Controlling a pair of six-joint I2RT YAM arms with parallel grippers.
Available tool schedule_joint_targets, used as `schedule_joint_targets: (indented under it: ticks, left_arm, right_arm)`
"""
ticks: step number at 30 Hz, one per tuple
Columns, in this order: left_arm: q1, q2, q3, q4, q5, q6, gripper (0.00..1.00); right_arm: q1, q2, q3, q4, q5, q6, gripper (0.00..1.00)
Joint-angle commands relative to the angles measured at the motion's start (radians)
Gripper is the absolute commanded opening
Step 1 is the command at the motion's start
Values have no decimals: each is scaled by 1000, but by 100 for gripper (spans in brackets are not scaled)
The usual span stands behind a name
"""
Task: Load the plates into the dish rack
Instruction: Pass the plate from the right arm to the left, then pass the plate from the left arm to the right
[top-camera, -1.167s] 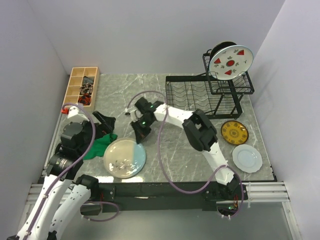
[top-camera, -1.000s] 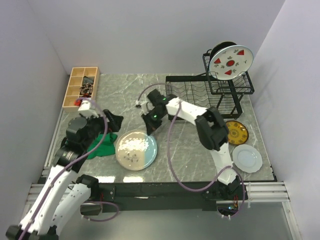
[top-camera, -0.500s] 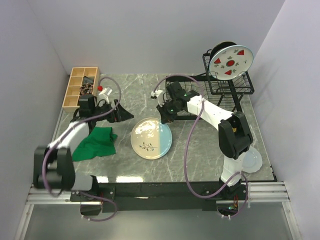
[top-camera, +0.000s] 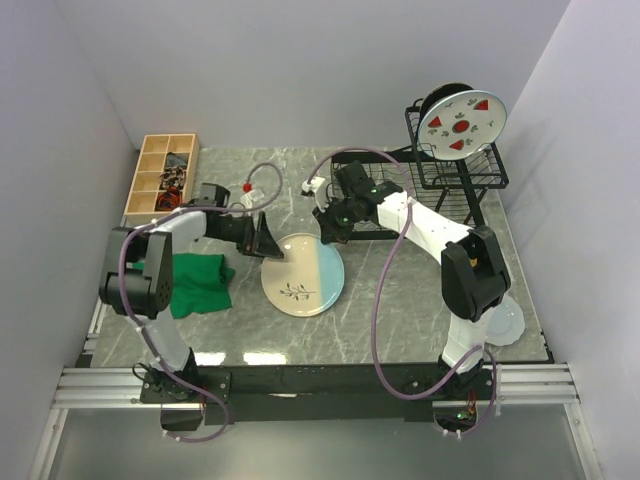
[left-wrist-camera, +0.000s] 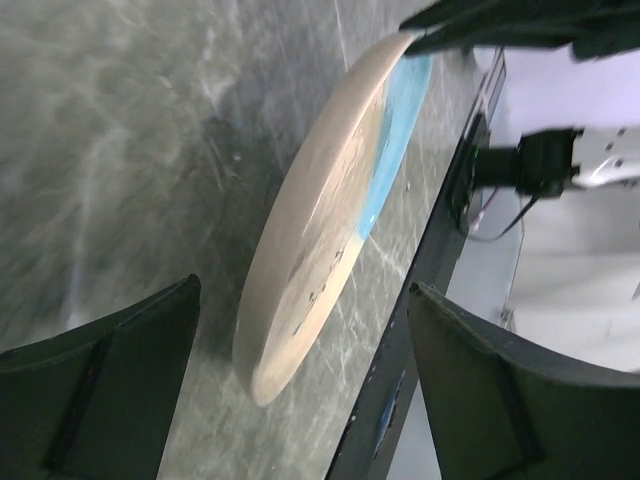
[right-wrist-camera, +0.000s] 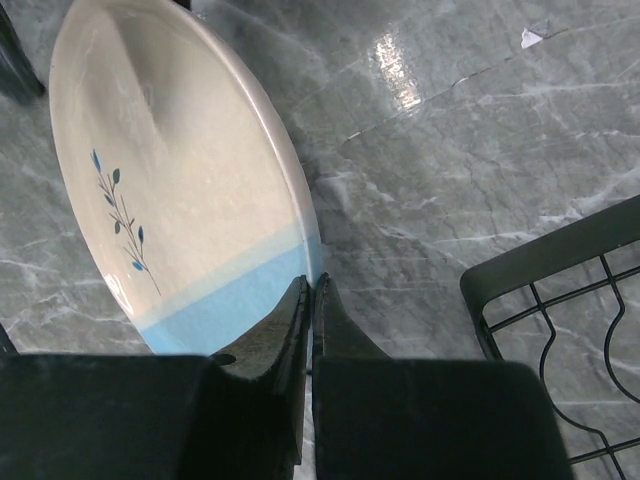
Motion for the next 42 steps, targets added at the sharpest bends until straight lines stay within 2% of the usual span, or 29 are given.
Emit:
schedule_joint_targets:
  ticks: [1,4,7,11,13,14,15,18,19,21,22,24,25,26,28,32,35,42]
  left_arm:
    - [-74,54,67,-146,30,182,88]
    - [-88,59,61,-134,16,182,80]
    - [-88,33,40,-83,-6,151,67]
    - [-89,11,35,-43,-27,122,35]
    - [-89,-9,26,-19,-42,104,22]
    - [-89,-16,23,-5,-55,90,6]
    - [-89,-27,18,15,-64,87,1]
    - [-89,-107,-5,52,-94,104,1]
    - [-91,-128,-22,57,-113,119,1]
    - [-91,-189,-36,66,-128,165,1]
    - [-91,-210,-43,63,-136,177,1]
    - [-91,-240,-43,54,-156,222,1]
    - [-92,-268,-43,44,-156,237,1]
    - [-94,-279,-42,40,-147,280,1]
    - [-109,-314,-39,38,-148,311,1]
    - [-161,-369,-26,38,-176,395,1]
    - [-184,-397,-14,41,-188,398,1]
    - [-237,-429,1,55,-233,374,1]
  right_arm:
    - [-30,-43,65,58,-68,-16,0]
    - [-42,-23,93,50,-85,-3,0]
    - [-48,-8,110,39,-94,0,0]
    - [-54,3,110,36,-119,4,0]
    - [-53,5,111,30,-128,6,0]
    - [-54,8,114,26,-139,6,0]
    - [-54,9,119,19,-148,3,0]
    - [-68,18,148,-39,-206,-32,2]
    - [-74,26,160,-81,-226,-55,25]
    - [-93,26,195,-122,-278,-75,46]
    - [-100,25,209,-163,-303,-106,64]
    - [-113,24,244,-212,-344,-152,80]
    - [-116,31,261,-284,-379,-225,93]
    - [-117,35,292,-325,-393,-273,100]
    - [-116,43,300,-388,-430,-362,100]
    - [-123,28,251,-389,-487,-448,100]
    - [-139,-5,200,-387,-568,-555,100]
    - [-136,-23,163,-392,-607,-689,98]
